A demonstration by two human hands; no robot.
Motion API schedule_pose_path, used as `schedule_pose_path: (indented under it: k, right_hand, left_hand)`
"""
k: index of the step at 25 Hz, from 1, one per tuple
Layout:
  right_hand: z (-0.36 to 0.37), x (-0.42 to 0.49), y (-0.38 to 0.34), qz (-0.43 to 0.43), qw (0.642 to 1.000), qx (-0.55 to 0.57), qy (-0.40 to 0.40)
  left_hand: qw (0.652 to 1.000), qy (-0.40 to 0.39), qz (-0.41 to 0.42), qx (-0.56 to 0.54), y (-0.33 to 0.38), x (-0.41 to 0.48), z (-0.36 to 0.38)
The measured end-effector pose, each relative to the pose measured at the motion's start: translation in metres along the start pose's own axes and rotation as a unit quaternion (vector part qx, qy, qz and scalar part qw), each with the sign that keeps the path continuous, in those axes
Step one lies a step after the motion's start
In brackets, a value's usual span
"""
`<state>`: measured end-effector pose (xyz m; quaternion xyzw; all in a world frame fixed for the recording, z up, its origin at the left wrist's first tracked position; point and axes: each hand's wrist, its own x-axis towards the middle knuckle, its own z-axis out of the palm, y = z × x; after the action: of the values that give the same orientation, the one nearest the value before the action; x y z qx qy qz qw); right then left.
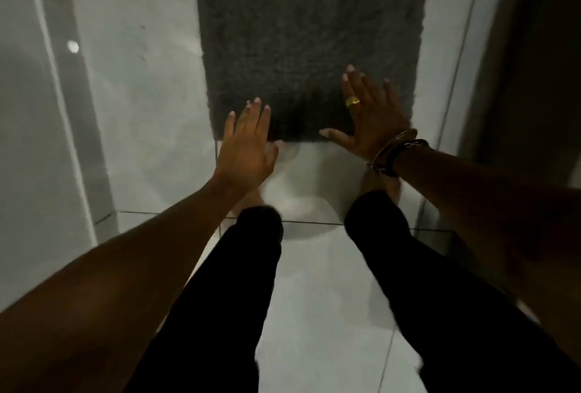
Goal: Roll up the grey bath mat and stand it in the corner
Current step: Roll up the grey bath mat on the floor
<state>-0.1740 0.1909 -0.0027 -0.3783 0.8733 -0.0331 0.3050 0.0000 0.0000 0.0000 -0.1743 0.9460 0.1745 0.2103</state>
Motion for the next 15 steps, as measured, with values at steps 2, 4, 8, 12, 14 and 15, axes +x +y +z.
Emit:
schedule_pose_path:
  k: [2,4,8,12,14,15]
  right_hand:
    - [0.070,0.027,0.017,-0.031,0.999,-0.022,-0.026]
    - [0.126,0.037,0.025,-0.040,0.997,-0.057,-0.023]
    - [0.179,0.069,0.050,-0.089,0.986,-0.129,0.047]
    - [0.188,0.076,0.051,-0.148,0.954,-0.223,0.133]
    - [0.188,0.076,0.051,-0.212,0.934,-0.233,0.168]
    - [0.183,0.078,0.054,-0.248,0.923,-0.234,0.180]
  left_hand:
    - [1.000,-0.017,0.019,0.006,-0.019,0.023,0.069]
    - [0.998,-0.035,0.035,0.028,-0.032,0.035,0.115]
    - [0.997,0.026,0.055,0.056,-0.040,0.071,0.169]
    - [0.995,0.055,0.049,0.072,-0.035,0.083,0.175]
    - [0.991,0.065,0.064,0.095,-0.030,0.082,0.174]
    - [0.987,0.070,0.079,0.118,-0.028,0.081,0.174]
